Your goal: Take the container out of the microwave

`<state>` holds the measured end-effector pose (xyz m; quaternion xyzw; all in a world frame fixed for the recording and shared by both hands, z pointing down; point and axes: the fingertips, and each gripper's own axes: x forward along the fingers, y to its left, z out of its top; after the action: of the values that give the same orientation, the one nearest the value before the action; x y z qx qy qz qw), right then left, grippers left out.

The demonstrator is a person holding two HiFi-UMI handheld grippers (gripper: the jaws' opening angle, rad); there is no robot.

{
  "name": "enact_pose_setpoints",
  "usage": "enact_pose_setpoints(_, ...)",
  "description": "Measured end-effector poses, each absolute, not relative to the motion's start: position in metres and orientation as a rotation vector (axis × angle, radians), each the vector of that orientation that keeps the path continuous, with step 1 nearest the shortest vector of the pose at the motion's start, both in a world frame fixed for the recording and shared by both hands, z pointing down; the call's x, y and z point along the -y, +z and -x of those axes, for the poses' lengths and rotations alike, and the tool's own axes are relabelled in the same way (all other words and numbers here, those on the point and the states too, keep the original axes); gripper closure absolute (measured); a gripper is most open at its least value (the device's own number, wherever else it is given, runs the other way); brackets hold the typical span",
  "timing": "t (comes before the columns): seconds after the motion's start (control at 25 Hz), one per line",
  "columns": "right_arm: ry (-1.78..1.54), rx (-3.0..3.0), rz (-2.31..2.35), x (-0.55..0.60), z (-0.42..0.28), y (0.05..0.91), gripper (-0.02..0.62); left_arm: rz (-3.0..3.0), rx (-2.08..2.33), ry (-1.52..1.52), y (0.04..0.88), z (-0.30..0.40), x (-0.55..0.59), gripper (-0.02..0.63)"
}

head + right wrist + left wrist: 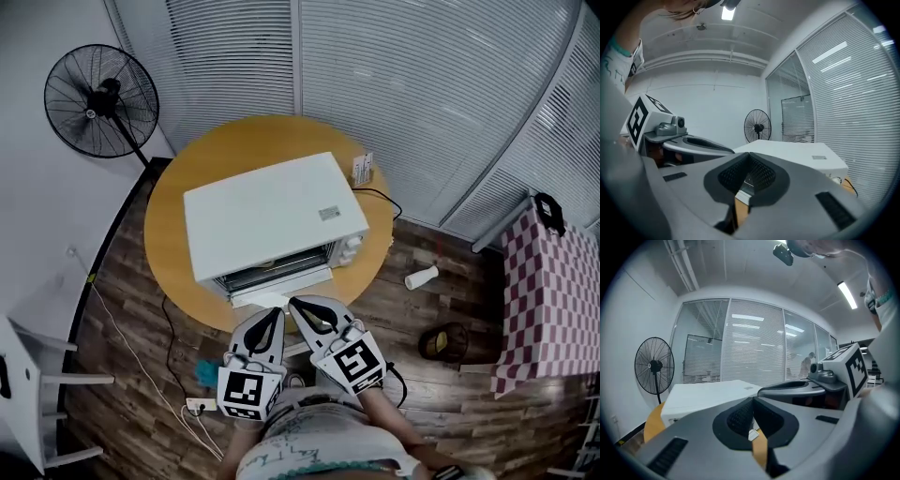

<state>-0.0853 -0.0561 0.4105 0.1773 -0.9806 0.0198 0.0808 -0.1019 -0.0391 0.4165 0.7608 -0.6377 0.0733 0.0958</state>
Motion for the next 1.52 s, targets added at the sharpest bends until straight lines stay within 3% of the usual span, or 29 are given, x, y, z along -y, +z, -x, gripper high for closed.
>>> enact_pose_setpoints(1.12,0.042,2.982,-0.111,0.130,0.092,0.424,0.603,-1.888,2.188,0.177,0.431,0.106,0.097,0.592)
enact_pose_setpoints(1.52,0.010,2.991,-0.166,0.134,0.107,0.415,0.603,-1.892,2.209,0.078,0.422,0.121,0.095,0.592)
